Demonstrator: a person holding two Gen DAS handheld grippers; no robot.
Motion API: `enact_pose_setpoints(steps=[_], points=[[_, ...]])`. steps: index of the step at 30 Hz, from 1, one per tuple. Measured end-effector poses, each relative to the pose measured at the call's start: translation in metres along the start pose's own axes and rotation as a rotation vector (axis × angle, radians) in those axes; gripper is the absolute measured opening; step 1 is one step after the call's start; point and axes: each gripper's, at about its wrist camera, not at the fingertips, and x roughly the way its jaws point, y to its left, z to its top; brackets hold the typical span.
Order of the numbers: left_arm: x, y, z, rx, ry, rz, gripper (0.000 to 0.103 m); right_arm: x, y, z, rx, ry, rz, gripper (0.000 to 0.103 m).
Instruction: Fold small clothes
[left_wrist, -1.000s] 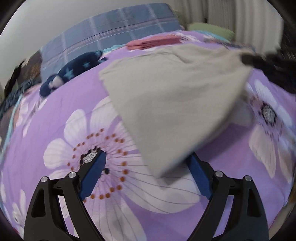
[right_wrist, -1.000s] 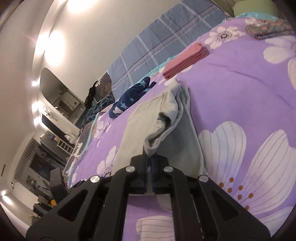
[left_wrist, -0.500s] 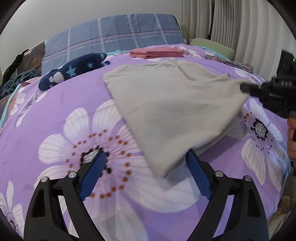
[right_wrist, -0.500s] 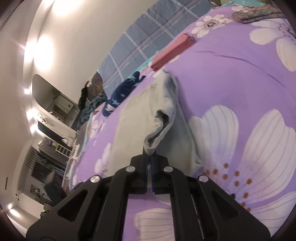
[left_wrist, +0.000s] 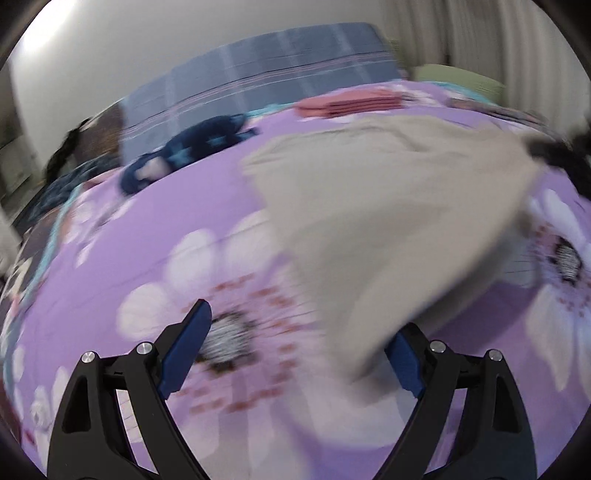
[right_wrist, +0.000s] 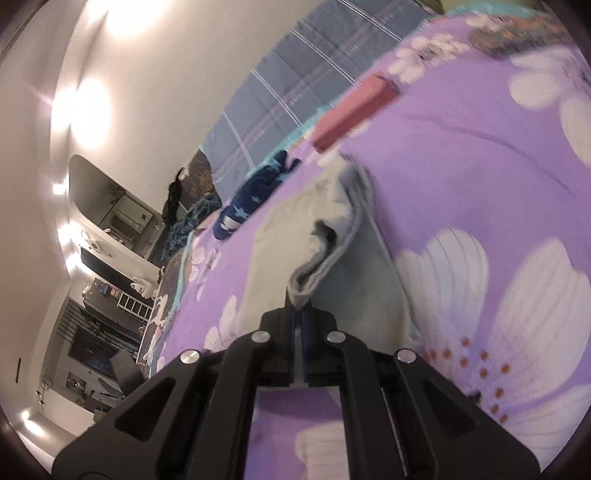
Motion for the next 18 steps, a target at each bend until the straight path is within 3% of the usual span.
enact_pose_setpoints(steps=[5, 13, 18], points=[[0.006, 0.02, -0.019, -0.062, 0.068, -0.065, 0.09, 0.021, -0.046, -0.022, 0.112, 0.141, -0.062, 0.003], [-0.002, 0.013, -0.024, 0.0, 0.05, -0.076, 0.09, 0.007, -0.019, -0.023, -0.063, 0.067, -0.186, 0.005], [-0.001, 0.014, -0.025, 0.002, 0.058, -0.099, 0.09, 0.015, -0.032, -0.024, -0.043, 0.078, -0.225, 0.005]])
